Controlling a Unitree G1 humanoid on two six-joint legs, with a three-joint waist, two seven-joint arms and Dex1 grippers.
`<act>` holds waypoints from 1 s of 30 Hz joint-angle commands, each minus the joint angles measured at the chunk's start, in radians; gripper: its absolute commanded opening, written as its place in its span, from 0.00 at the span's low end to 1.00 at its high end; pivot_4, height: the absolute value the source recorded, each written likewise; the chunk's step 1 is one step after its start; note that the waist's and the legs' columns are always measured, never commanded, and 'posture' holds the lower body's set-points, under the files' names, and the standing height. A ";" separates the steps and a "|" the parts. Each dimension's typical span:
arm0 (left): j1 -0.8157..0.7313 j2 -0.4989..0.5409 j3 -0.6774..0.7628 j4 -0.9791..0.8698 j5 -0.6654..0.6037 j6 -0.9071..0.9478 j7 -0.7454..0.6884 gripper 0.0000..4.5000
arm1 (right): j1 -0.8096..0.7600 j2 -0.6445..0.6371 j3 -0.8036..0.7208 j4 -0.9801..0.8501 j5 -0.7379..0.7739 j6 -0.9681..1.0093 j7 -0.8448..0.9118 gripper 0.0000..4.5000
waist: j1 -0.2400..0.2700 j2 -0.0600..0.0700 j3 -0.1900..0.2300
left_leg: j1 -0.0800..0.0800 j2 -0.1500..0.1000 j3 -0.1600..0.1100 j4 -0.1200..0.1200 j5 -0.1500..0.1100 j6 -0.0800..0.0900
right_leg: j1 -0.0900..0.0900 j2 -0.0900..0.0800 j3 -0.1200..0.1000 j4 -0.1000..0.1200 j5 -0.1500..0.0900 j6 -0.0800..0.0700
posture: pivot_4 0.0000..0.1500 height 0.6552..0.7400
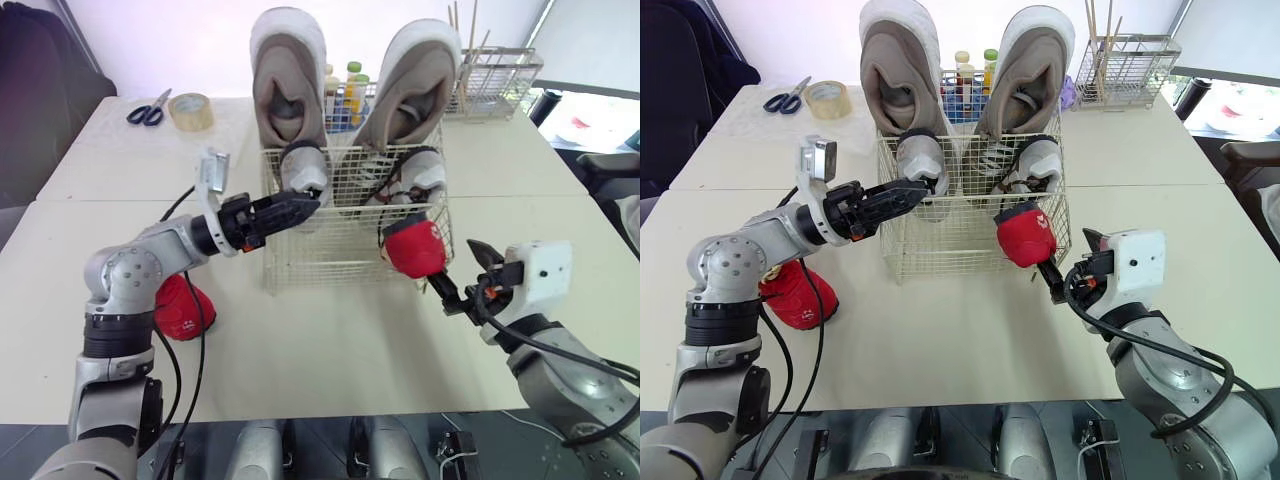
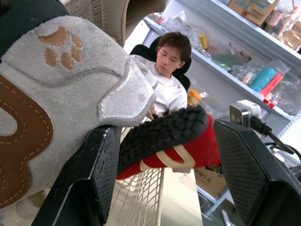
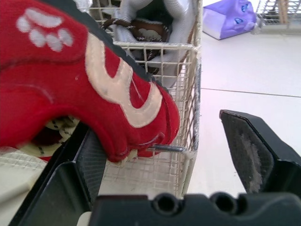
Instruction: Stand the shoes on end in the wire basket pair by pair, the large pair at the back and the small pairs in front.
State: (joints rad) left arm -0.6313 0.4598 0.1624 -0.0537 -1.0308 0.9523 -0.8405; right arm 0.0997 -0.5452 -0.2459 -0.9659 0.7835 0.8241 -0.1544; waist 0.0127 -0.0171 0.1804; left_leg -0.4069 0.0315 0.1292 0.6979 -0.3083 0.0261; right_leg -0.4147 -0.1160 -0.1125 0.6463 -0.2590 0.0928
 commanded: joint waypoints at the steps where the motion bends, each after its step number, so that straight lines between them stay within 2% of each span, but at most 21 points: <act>1: -0.011 -0.003 0.006 -0.005 0.008 -0.019 -0.011 0.71 | 0.022 -0.010 -0.023 -0.026 -0.035 -0.027 0.036 0.87 | 0.000 0.000 0.000 | 0.000 0.000 0.000 0.000 0.000 0.000 | 0.000 0.000 0.000 0.000 0.000 0.000 | 1.00 1.00; 10: -0.002 -0.007 0.008 -0.005 0.021 -0.025 -0.019 0.71 | 0.141 -0.021 -0.031 -0.046 -0.082 -0.075 0.151 0.87 | 0.000 0.000 0.000 | 0.000 0.000 0.000 0.000 0.000 0.000 | 0.000 0.000 0.000 0.000 0.000 0.000 | 1.00 1.00; 21: 0.010 0.000 0.016 -0.014 0.018 -0.019 -0.017 0.71 | 0.259 -0.035 -0.207 -0.011 0.051 -0.157 0.369 0.87 | 0.002 0.000 0.000 | 0.000 0.000 0.000 0.000 0.000 0.000 | 0.000 0.000 0.000 0.000 0.000 0.000 | 1.00 1.00; 30: 0.017 0.015 0.032 -0.033 0.013 -0.010 -0.001 0.71 | 0.238 -0.026 -0.122 0.005 0.035 -0.171 0.403 0.87 | 0.001 0.000 0.000 | 0.001 0.000 0.000 0.000 0.000 0.000 | 0.000 0.000 0.000 0.000 0.000 0.000 | 1.00 1.00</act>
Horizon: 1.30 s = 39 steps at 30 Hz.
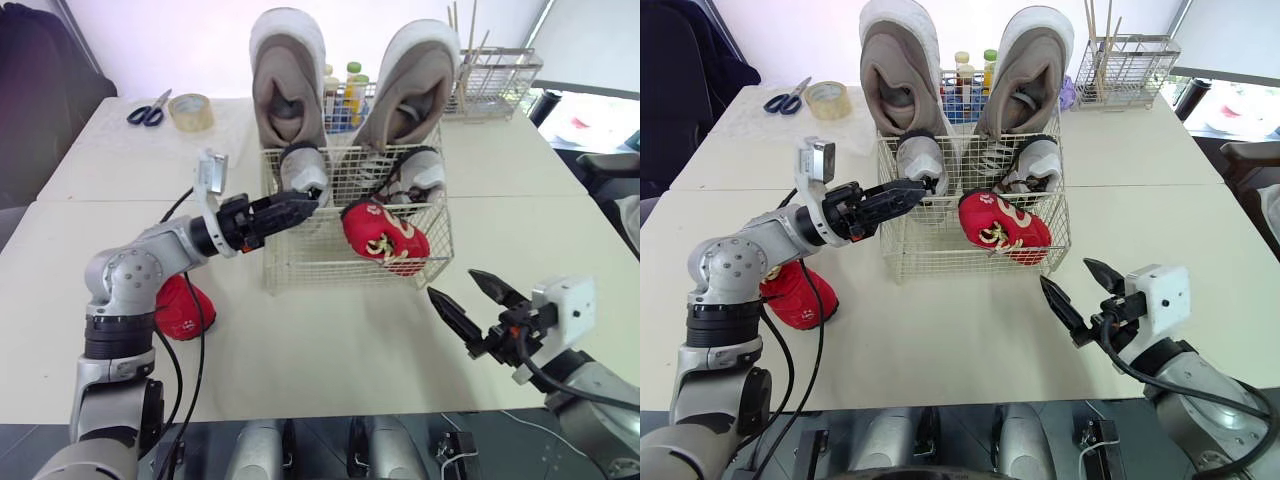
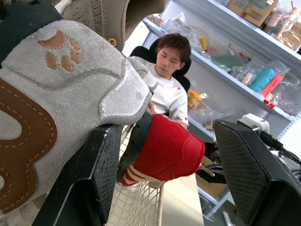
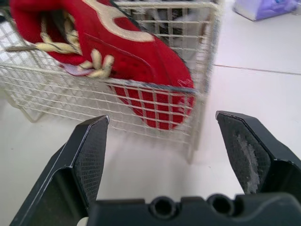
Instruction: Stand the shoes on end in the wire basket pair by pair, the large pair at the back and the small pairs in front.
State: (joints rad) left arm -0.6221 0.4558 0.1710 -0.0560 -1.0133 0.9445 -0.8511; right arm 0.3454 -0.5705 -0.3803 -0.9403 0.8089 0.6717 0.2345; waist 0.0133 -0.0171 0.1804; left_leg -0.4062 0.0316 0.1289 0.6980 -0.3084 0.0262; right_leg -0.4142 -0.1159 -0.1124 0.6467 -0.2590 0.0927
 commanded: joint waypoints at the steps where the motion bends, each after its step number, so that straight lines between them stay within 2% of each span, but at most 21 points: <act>1: 0.010 0.022 0.026 -0.034 -0.004 0.000 0.016 0.71 | -0.012 -0.005 0.022 -0.021 0.010 -0.018 0.020 0.87 | 0.000 0.000 0.000 | 0.000 0.000 0.000 0.000 0.000 0.000 | 0.000 0.000 0.000 0.000 0.000 0.000 | 1.00 1.00; 5: 0.019 0.045 0.049 -0.056 -0.004 0.017 0.074 0.71 | -0.029 -0.026 0.060 -0.028 0.025 -0.013 0.063 0.87 | 0.000 0.000 0.000 | 0.000 0.000 0.000 0.000 0.000 0.000 | 0.000 0.000 0.000 0.000 0.000 0.000 | 1.00 1.00; 8: 0.034 0.097 0.105 -0.105 -0.054 0.058 0.108 0.71 | -0.072 -0.054 0.061 -0.004 0.071 -0.009 0.114 0.87 | -0.003 0.000 0.000 | 0.000 0.000 0.000 0.000 0.000 0.000 | 0.000 0.000 0.000 0.000 0.000 0.000 | 1.00 1.00; 9: 0.043 0.117 0.125 -0.121 -0.082 0.073 0.108 0.71 | -0.087 -0.064 0.058 0.008 0.084 -0.011 0.130 0.93 | -0.005 0.000 0.000 | 0.000 0.000 0.000 0.000 0.000 0.000 | 0.000 0.000 0.000 0.000 0.000 0.000 | 1.00 1.00; 10: 0.052 0.139 0.153 -0.135 -0.126 0.099 0.112 0.76 | -0.104 -0.085 0.060 0.023 0.107 -0.008 0.169 1.00 | -0.005 0.000 0.000 | 0.000 0.000 0.000 0.000 0.000 0.000 | 0.000 0.000 0.000 0.000 0.000 0.000 | 1.00 1.00; 13: 0.081 0.204 0.241 -0.171 -0.286 0.181 0.159 1.00 | -0.169 -0.146 0.082 0.075 0.168 0.022 0.253 1.00 | -0.004 0.000 0.001 | 0.000 0.000 0.000 -0.001 0.000 0.000 | 0.000 0.000 0.000 0.000 0.000 0.000 | 1.00 1.00; 15: 0.108 0.260 0.292 -0.209 -0.333 0.205 0.214 1.00 | -0.230 -0.210 0.098 0.117 0.267 0.083 0.313 1.00 | -0.001 -0.001 0.001 | 0.000 0.000 0.000 0.000 0.000 0.000 | 0.000 -0.001 0.000 0.000 0.000 0.000 | 1.00 1.00; 21: 0.204 0.468 0.445 -0.217 -0.244 0.213 0.381 1.00 | -0.508 -0.460 0.139 0.281 0.605 0.308 0.491 1.00 | -0.002 0.000 0.002 | 0.001 0.000 -0.001 0.000 -0.001 0.002 | 0.001 -0.002 0.000 0.000 0.000 0.000 | 1.00 1.00; 24: 0.353 0.612 0.530 -0.125 -0.140 0.260 0.335 1.00 | -0.687 -0.560 0.195 0.358 0.640 0.391 0.607 1.00 | -0.005 0.001 0.002 | 0.000 0.000 -0.001 -0.001 -0.001 0.002 | 0.000 -0.002 0.000 -0.001 0.000 -0.001 | 1.00 1.00; 26: 0.461 0.663 0.584 -0.033 -0.099 0.289 0.277 1.00 | -0.783 -0.590 0.239 0.372 0.648 0.427 0.685 1.00 | -0.007 0.001 0.003 | 0.000 0.000 0.002 -0.001 -0.001 0.002 | -0.003 -0.002 0.000 -0.001 0.000 -0.001 | 1.00 1.00; 29: 0.682 0.679 0.638 0.001 -0.039 0.302 0.145 1.00 | -0.871 -0.583 0.319 0.355 0.545 0.412 0.780 1.00 | -0.011 0.001 0.003 | -0.002 0.000 0.003 -0.002 -0.001 0.002 | -0.007 -0.003 0.001 -0.001 0.000 -0.001 | 1.00 1.00; 32: 0.788 0.638 0.676 -0.016 -0.046 0.313 0.088 1.00 | -0.911 -0.566 0.358 0.348 0.497 0.400 0.826 1.00 | -0.001 0.000 0.003 | -0.004 0.000 0.004 -0.002 -0.002 0.002 | -0.009 -0.004 0.001 -0.001 0.000 0.000 | 1.00 1.00; 36: 0.819 0.566 0.678 -0.013 -0.050 0.316 0.095 1.00 | -0.937 -0.549 0.392 0.334 0.440 0.387 0.864 1.00 | 0.001 0.000 0.003 | -0.004 0.000 0.003 -0.001 -0.003 0.000 | -0.012 -0.009 0.000 -0.001 0.000 -0.001 | 1.00 1.00; 39: 0.738 0.480 0.653 0.035 -0.077 0.323 0.153 1.00 | -0.927 -0.535 0.400 0.342 0.401 0.374 0.874 1.00 | -0.001 0.000 0.003 | -0.004 0.000 0.003 -0.001 -0.004 -0.002 | -0.012 -0.010 0.000 -0.001 0.001 -0.002 | 1.00 1.00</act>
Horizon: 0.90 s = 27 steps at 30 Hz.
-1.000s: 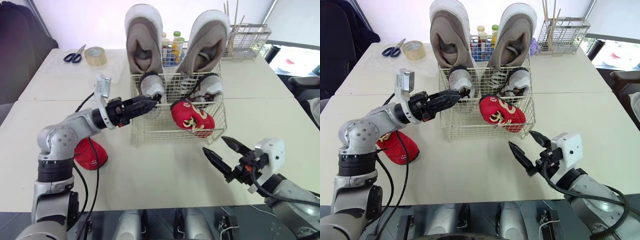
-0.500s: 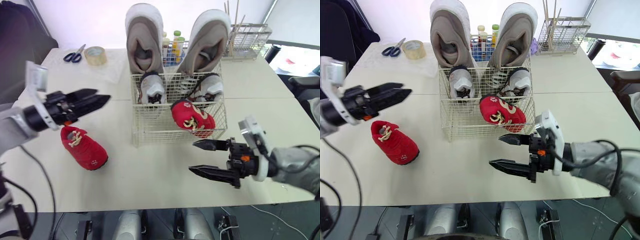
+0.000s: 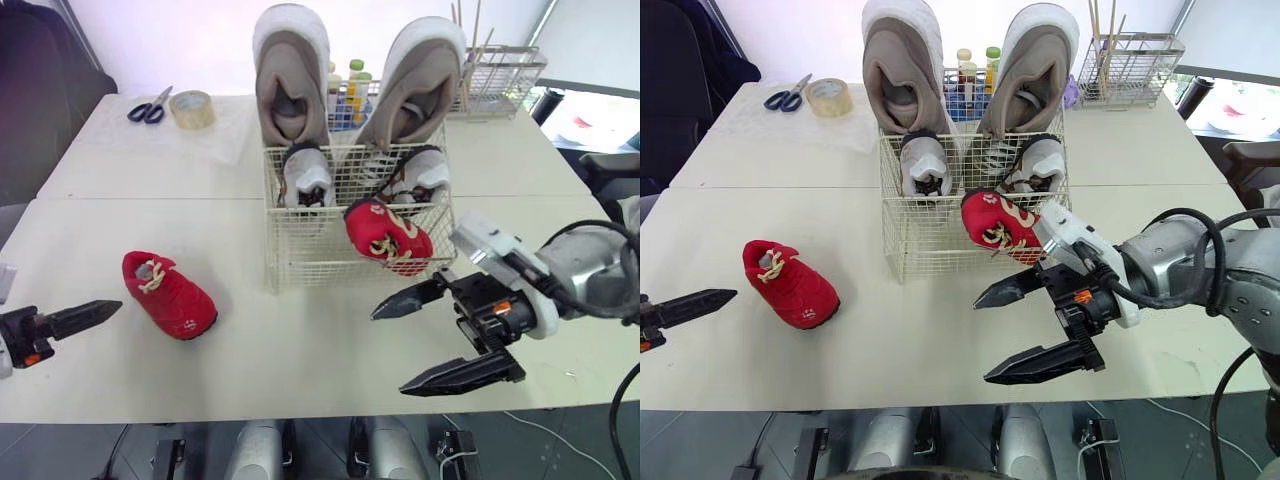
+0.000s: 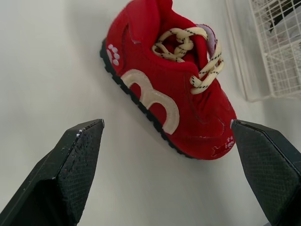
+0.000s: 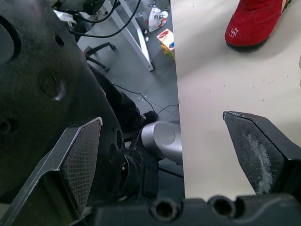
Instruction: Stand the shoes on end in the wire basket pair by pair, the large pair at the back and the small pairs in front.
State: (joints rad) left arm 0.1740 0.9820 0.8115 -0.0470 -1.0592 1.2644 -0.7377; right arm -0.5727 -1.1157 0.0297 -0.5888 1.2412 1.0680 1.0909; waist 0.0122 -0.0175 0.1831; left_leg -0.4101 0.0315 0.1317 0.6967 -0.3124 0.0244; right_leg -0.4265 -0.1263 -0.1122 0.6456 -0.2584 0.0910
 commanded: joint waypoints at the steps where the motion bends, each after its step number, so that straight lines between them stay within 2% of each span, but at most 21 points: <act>1: -0.089 -0.069 0.009 0.041 -0.038 0.011 0.059 1.00 | -0.006 0.013 -0.008 -0.007 -0.042 -0.026 0.022 1.00 | 0.000 0.000 0.000 | 0.000 0.000 0.000 0.000 0.000 0.000 | 0.000 0.000 0.000 0.000 0.000 0.000 | 1.00 1.00; 11: -0.293 -0.216 -0.157 0.217 0.077 -0.022 0.187 1.00 | 0.015 0.036 -0.041 -0.034 -0.061 -0.009 -0.025 1.00 | 0.003 0.000 -0.002 | 0.000 0.000 0.001 0.000 0.002 0.003 | 0.003 0.000 0.000 0.001 0.000 0.000 | 1.00 1.00; 14: -0.323 -0.237 -0.178 0.228 0.092 -0.034 0.186 0.81 | 0.029 0.033 -0.063 -0.040 -0.052 -0.004 -0.048 1.00 | 0.004 0.002 -0.003 | 0.000 -0.001 0.001 0.000 0.002 0.003 | 0.004 -0.002 -0.001 0.002 0.000 0.000 | 1.00 1.00; 18: -0.334 -0.248 -0.179 0.220 0.096 -0.040 0.182 0.37 | 0.046 0.032 -0.076 -0.052 -0.049 -0.004 -0.065 1.00 | 0.003 0.003 -0.003 | 0.000 -0.002 0.001 0.000 0.002 0.003 | 0.004 -0.002 0.000 0.001 0.001 0.000 | 1.00 1.00; 22: -0.336 -0.247 -0.148 0.217 0.090 -0.044 0.192 0.02 | 0.067 0.031 -0.074 -0.057 -0.072 -0.015 -0.066 1.00 | 0.001 0.002 -0.003 | 0.000 -0.002 0.000 0.000 0.002 0.003 | 0.004 -0.003 -0.001 0.001 0.001 0.000 | 1.00 1.00; 27: -0.341 -0.210 -0.065 0.200 0.074 -0.085 0.193 0.00 | 0.079 0.037 -0.072 -0.044 -0.107 -0.035 -0.054 1.00 | -0.002 0.002 -0.003 | 0.000 -0.001 0.000 0.000 0.002 0.003 | 0.004 -0.003 0.000 0.001 0.001 0.000 | 1.00 1.00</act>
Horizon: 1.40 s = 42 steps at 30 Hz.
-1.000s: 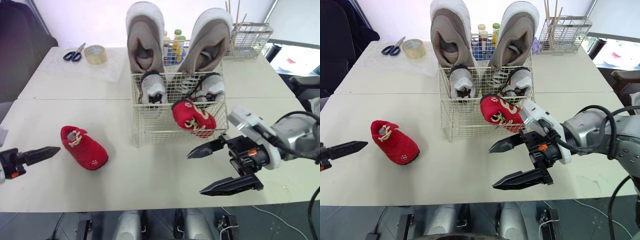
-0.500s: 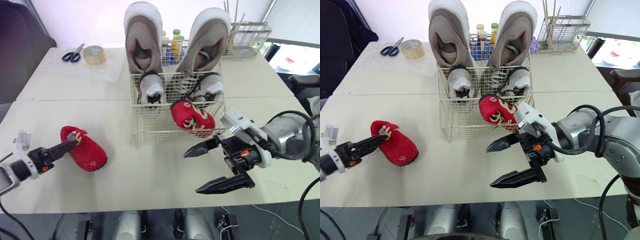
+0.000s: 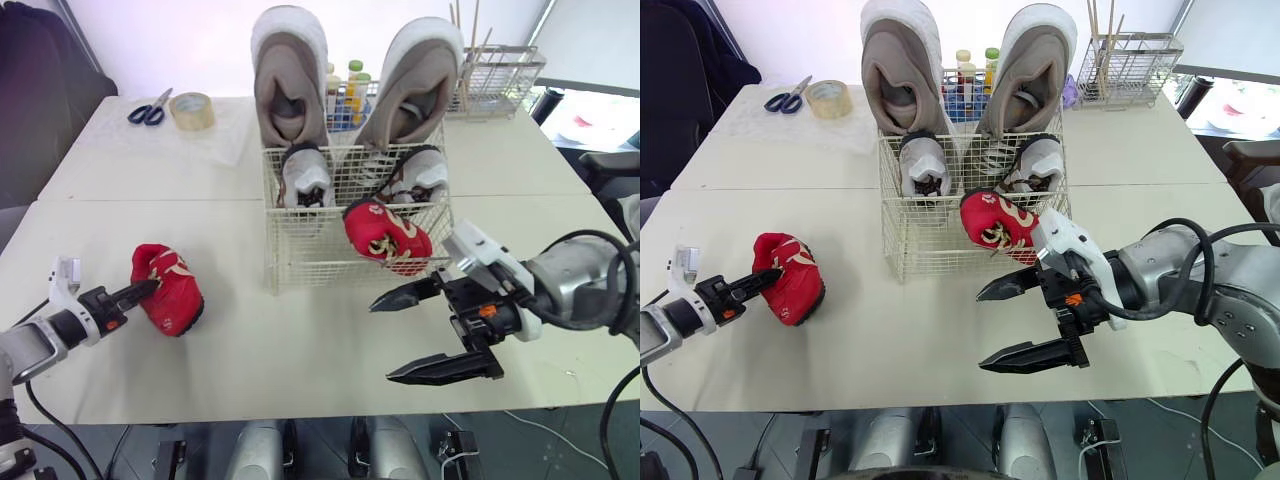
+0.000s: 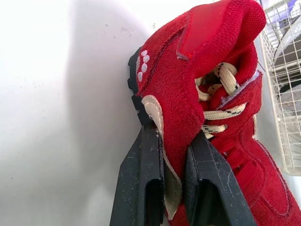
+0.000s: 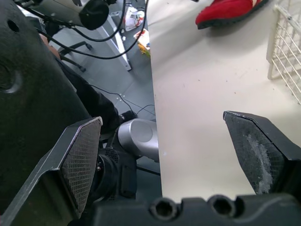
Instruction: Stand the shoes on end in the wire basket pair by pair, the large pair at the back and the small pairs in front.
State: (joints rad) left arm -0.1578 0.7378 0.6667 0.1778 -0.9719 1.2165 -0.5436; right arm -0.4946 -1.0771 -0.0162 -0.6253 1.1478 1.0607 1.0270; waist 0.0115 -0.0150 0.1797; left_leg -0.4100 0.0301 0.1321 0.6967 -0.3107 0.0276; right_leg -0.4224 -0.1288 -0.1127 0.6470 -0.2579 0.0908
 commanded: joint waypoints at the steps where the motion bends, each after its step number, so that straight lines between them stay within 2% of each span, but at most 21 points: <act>1: -0.009 0.053 0.106 -0.047 -0.016 -0.059 -0.013 0.00 | 0.001 -0.001 -0.036 -0.001 -0.017 -0.034 0.011 1.00 | -0.003 -0.001 0.000 | 0.000 0.000 0.000 0.000 0.000 0.000 | 0.000 0.000 0.000 0.000 0.000 0.000 | 1.00 1.00; 5: -0.036 0.124 0.195 -0.232 -0.073 -0.124 -0.060 0.00 | 0.006 -0.022 -0.092 0.033 -0.003 -0.026 0.003 1.00 | -0.006 -0.005 0.002 | -0.001 0.000 0.000 0.000 0.000 0.000 | -0.001 0.000 0.000 -0.001 0.000 0.000 | 1.00 1.00; 7: -0.137 0.159 0.205 -0.371 -0.152 -0.148 -0.032 0.00 | 0.005 -0.026 -0.120 0.048 0.012 -0.013 -0.018 1.00 | 0.003 -0.005 0.002 | -0.002 0.000 0.000 0.000 0.000 0.000 | -0.002 0.000 0.000 -0.002 0.000 0.000 | 1.00 1.00; 10: -0.325 0.160 0.098 -0.509 -0.251 -0.167 0.059 0.00 | -0.022 0.006 -0.126 0.054 0.078 0.012 -0.065 1.00 | 0.003 -0.006 0.002 | -0.002 -0.003 -0.002 0.001 -0.001 -0.001 | 0.000 -0.003 -0.002 -0.002 0.000 0.000 | 1.00 1.00; 13: -0.393 0.064 -0.012 -0.617 -0.246 -0.242 0.139 0.00 | -0.049 0.023 -0.099 0.062 0.085 0.024 -0.070 1.00 | -0.003 0.004 -0.002 | 0.001 -0.005 -0.002 0.001 -0.001 0.002 | 0.005 -0.004 -0.001 -0.003 0.000 0.000 | 1.00 1.00; 15: -0.391 -0.023 -0.095 -0.698 -0.178 -0.314 0.210 0.00 | -0.066 0.014 -0.081 0.085 0.047 0.020 -0.049 1.00 | -0.007 0.005 -0.002 | 0.003 -0.005 0.000 0.000 -0.001 0.003 | 0.007 -0.003 -0.001 -0.003 0.000 0.001 | 1.00 1.00; 20: -0.302 -0.145 -0.322 -0.829 0.098 -0.522 0.221 0.00 | -0.113 -0.001 -0.059 0.139 0.010 0.028 -0.009 1.00 | -0.005 0.003 -0.001 | 0.003 0.000 0.001 0.001 0.000 0.002 | 0.006 0.008 -0.002 -0.002 0.000 0.001 | 1.00 1.00; 23: -0.287 -0.173 -0.418 -0.820 0.274 -0.666 0.205 0.00 | -0.132 -0.012 -0.058 0.158 0.007 0.045 0.008 1.00 | 0.001 0.003 -0.001 | 0.002 0.000 0.001 0.001 0.000 0.002 | 0.006 0.009 -0.001 -0.003 0.000 0.001 | 1.00 1.00; 28: -0.266 -0.226 -0.531 -0.804 0.466 -0.852 0.183 0.00 | -0.130 -0.050 -0.075 0.167 0.017 0.086 0.023 1.00 | 0.004 0.003 -0.001 | 0.002 0.000 0.001 0.002 -0.001 0.003 | 0.007 0.008 -0.001 -0.004 0.000 0.001 | 1.00 1.00; 31: -0.238 -0.257 -0.580 -0.781 0.525 -0.926 0.153 0.00 | -0.123 -0.066 -0.089 0.166 0.025 0.107 0.018 1.00 | 0.002 0.003 -0.001 | 0.002 0.000 0.001 0.002 -0.001 0.004 | 0.007 0.008 -0.001 -0.004 0.000 0.001 | 1.00 1.00; 36: -0.194 -0.319 -0.621 -0.754 0.554 -0.978 0.134 0.00 | -0.093 -0.093 -0.130 0.156 0.039 0.141 0.003 1.00 | 0.003 0.003 -0.001 | 0.002 0.001 0.001 0.003 -0.001 0.004 | 0.007 0.008 -0.001 -0.004 0.000 0.001 | 1.00 1.00; 42: -0.126 -0.340 -0.682 -0.691 0.707 -1.119 0.128 0.00 | -0.050 -0.099 -0.179 0.148 0.075 0.180 -0.039 1.00 | 0.003 0.002 -0.001 | 0.002 0.001 0.001 0.003 -0.001 0.004 | 0.007 0.008 -0.001 -0.004 0.000 0.001 | 1.00 1.00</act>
State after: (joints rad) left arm -0.3011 0.4002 0.0019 -0.5256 -0.3133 0.1450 -0.4137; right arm -0.5462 -1.1609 -0.1525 -0.4602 1.1973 1.2343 1.0003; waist 0.0145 -0.0125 0.1786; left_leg -0.4082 0.0308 0.1328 0.6993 -0.3120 0.0320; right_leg -0.4154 -0.1209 -0.1141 0.6428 -0.2574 0.0920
